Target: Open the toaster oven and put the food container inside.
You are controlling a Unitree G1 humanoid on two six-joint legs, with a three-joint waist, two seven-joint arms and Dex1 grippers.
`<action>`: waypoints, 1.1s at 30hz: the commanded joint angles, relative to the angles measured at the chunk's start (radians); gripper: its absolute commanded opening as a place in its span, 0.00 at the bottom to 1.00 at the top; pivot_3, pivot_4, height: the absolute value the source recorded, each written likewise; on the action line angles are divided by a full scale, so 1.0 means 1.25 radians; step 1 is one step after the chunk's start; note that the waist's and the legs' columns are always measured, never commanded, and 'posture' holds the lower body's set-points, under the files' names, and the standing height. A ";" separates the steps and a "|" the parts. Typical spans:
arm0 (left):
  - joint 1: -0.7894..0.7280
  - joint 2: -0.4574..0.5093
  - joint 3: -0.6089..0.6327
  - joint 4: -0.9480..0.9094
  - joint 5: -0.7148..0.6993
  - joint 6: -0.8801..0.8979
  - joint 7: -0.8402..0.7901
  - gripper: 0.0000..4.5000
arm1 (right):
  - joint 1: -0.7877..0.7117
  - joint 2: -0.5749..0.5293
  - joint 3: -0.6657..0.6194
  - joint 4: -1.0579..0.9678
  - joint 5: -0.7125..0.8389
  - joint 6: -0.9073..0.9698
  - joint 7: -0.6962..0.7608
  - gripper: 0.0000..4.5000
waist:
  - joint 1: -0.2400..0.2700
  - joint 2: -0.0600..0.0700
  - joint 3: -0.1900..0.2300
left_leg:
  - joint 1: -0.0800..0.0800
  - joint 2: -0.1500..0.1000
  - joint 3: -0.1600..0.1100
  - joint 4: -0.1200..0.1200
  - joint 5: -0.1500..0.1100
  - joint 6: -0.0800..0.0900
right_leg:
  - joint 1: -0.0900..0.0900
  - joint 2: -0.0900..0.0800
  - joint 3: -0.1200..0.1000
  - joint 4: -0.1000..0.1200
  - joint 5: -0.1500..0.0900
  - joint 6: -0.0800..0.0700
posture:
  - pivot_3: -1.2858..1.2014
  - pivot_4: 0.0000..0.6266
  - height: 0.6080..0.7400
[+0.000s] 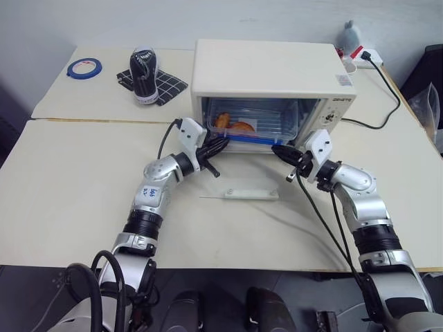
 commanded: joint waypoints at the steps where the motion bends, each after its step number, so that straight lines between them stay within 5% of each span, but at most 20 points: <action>1: 0.040 0.053 0.018 -0.126 -0.044 0.054 -0.066 0.00 | 0.033 -0.040 -0.035 -0.069 0.037 0.003 0.060 0.00 | -0.006 0.000 0.000 | -0.001 0.000 0.000 0.000 0.000 0.000 | 0.000 0.000 -0.001 0.000 0.000 0.000 | 0.52 0.24 1.00; 4: 0.103 0.121 0.029 -0.232 -0.081 0.125 -0.123 0.00 | 0.098 -0.061 -0.064 -0.171 0.104 0.051 0.107 0.00 | -0.009 0.000 0.000 | -0.001 0.001 -0.002 0.000 0.000 0.000 | 0.000 0.000 -0.002 0.000 0.000 0.000 | 0.52 0.24 1.00; 8: 0.200 0.240 0.106 -0.348 -0.168 0.155 -0.234 0.19 | 0.244 -0.120 -0.138 -0.346 0.216 0.116 0.175 0.00 | -0.007 0.001 0.000 | 0.000 0.002 -0.004 0.000 0.000 0.000 | 0.000 0.000 -0.002 0.000 0.000 0.000 | 0.52 0.24 1.00; 14: 0.336 0.430 0.203 -0.385 -0.240 0.165 -0.407 0.61 | 0.440 -0.236 -0.241 -0.308 0.211 0.055 0.304 0.00 | -0.003 0.001 0.000 | 0.001 0.001 -0.003 0.000 0.000 0.000 | 0.002 -0.001 -0.001 -0.001 0.000 0.000 | 0.52 0.24 1.00; 19: 0.399 0.473 0.238 -0.442 -0.278 0.196 -0.431 0.97 | 0.402 -0.238 -0.218 -0.119 0.143 -0.043 0.336 0.00 | -0.007 0.001 0.000 | 0.002 0.001 -0.003 0.000 0.000 0.001 | 0.002 -0.001 0.000 0.000 0.000 0.000 | 0.52 0.24 1.00; 27: 0.421 0.456 0.239 -0.526 -0.338 0.273 -0.386 1.00 | 0.199 -0.118 -0.133 0.133 0.089 -0.151 0.370 0.00 | -0.016 0.002 0.001 | 0.003 0.002 -0.002 0.000 0.000 -0.001 | 0.001 0.000 0.001 0.001 0.000 0.000 | 0.52 0.24 1.00; 33: 0.430 0.431 0.286 -0.570 -0.360 0.285 -0.309 1.00 | 0.171 -0.062 -0.151 0.095 0.132 -0.154 0.369 0.00 | -0.009 0.003 0.002 | 0.003 0.002 -0.003 0.000 0.000 -0.001 | 0.001 0.000 0.001 0.001 0.000 0.000 | 0.52 0.24 1.00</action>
